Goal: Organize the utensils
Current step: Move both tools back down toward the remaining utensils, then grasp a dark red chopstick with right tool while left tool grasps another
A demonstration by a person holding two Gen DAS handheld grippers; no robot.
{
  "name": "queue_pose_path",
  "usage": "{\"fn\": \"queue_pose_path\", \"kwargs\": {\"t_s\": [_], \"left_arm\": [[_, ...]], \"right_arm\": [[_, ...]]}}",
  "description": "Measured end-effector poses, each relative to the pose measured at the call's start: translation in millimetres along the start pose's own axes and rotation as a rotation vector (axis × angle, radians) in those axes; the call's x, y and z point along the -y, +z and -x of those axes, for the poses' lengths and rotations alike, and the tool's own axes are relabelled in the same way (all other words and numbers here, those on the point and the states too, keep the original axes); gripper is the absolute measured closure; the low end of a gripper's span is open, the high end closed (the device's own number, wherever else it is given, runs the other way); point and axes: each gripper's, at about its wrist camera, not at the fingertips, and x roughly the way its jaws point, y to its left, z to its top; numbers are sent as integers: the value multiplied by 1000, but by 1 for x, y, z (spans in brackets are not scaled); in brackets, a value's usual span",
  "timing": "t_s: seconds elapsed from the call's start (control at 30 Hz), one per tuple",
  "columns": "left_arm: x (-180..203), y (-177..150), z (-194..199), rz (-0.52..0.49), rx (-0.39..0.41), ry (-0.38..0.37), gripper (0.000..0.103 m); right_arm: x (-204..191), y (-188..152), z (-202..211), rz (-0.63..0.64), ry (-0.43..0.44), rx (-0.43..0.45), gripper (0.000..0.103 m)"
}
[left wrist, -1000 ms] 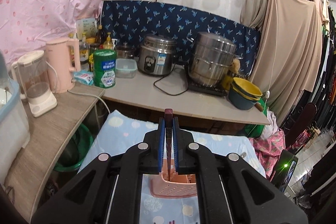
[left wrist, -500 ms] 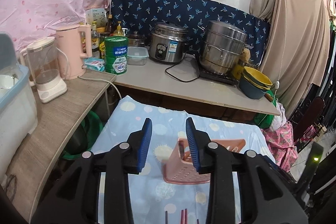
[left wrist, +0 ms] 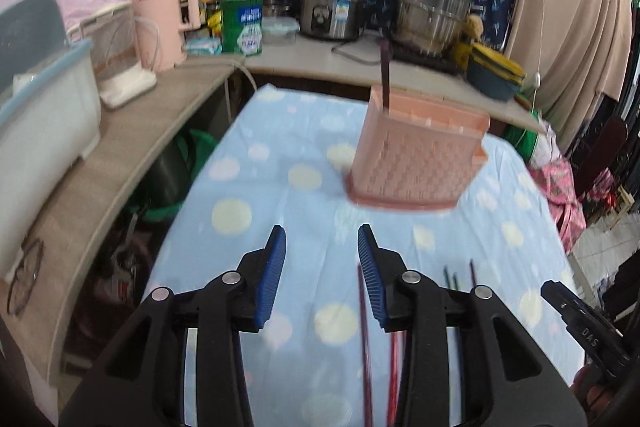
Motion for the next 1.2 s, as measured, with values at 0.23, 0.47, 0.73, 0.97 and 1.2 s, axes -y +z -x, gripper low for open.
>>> {"fn": "queue_pose_path", "kwargs": {"t_s": [0.23, 0.47, 0.73, 0.97, 1.2], "left_arm": [[5, -72, -10, -53, -130, 26, 67], [13, -111, -12, -71, -199, 16, 66], [16, -123, -10, -76, -211, 24, 61], [17, -126, -13, -79, -222, 20, 61], [19, -128, -17, -74, -239, 9, 61]], "right_arm": [[4, -74, 3, 78, -61, -102, 73], [3, -102, -1, 115, -60, -151, 73], [-5, -109, -4, 152, -82, -163, 76], [-4, -113, -11, 151, -86, -192, 84], [-4, -116, -16, 158, -88, -203, 86]]}}
